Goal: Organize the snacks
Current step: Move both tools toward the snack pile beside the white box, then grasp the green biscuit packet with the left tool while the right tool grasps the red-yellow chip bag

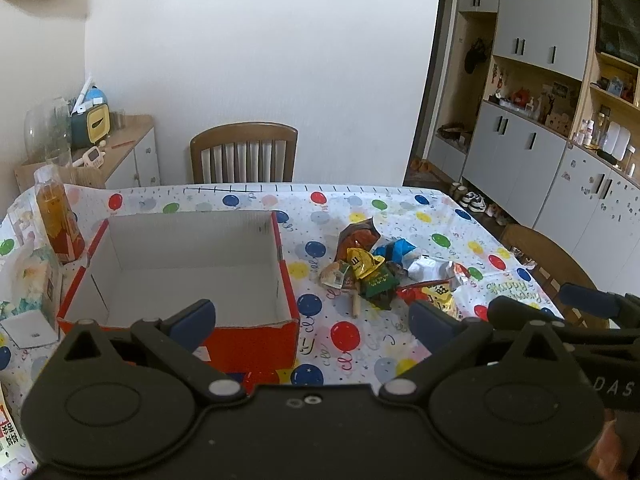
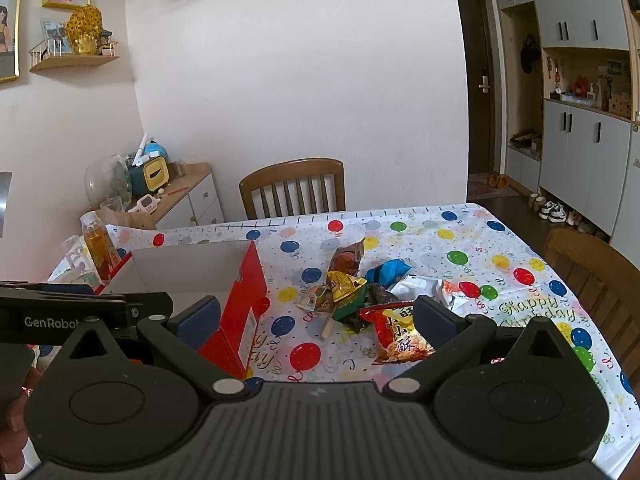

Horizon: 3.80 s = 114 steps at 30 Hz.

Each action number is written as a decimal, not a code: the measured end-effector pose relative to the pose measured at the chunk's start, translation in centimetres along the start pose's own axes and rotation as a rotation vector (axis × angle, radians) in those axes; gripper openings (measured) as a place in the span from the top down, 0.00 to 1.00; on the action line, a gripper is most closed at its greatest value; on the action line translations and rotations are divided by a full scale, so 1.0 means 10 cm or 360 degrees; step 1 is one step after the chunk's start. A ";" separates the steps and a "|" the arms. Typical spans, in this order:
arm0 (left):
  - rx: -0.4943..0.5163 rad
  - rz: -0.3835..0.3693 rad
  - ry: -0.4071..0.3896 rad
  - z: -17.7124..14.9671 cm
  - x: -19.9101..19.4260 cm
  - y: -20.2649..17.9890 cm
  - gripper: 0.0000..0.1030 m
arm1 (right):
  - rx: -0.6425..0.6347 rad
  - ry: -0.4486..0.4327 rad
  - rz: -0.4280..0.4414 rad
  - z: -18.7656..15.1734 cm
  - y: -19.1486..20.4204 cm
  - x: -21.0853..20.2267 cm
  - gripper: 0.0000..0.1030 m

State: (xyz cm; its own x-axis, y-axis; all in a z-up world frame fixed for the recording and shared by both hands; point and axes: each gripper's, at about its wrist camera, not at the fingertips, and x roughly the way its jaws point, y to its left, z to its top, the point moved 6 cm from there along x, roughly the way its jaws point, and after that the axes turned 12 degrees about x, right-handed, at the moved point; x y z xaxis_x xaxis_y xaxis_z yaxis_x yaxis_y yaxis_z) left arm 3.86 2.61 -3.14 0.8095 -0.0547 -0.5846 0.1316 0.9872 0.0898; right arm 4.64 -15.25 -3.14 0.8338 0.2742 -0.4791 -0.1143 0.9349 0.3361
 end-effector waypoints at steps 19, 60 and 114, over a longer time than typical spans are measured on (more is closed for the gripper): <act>0.0036 0.0051 0.0006 0.12 0.11 -0.10 0.00 | 0.0008 0.0016 0.0026 0.12 -0.15 0.11 0.00; -0.0035 0.0033 0.0210 0.43 1.57 -0.65 0.02 | -0.0193 0.0423 0.0052 0.05 -1.20 1.60 0.05; -0.0474 -0.0334 0.0897 0.20 3.09 -0.68 0.61 | -0.0194 0.0721 0.0240 -0.18 -1.28 2.09 0.60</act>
State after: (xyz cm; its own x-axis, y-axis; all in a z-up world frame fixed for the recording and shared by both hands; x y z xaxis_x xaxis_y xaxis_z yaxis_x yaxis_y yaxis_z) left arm 29.09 -6.14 -20.17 0.3504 -0.2435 -0.9044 0.0249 0.9677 -0.2509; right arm 22.57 -21.06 -18.88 0.4873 0.4537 -0.7461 -0.3004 0.8894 0.3446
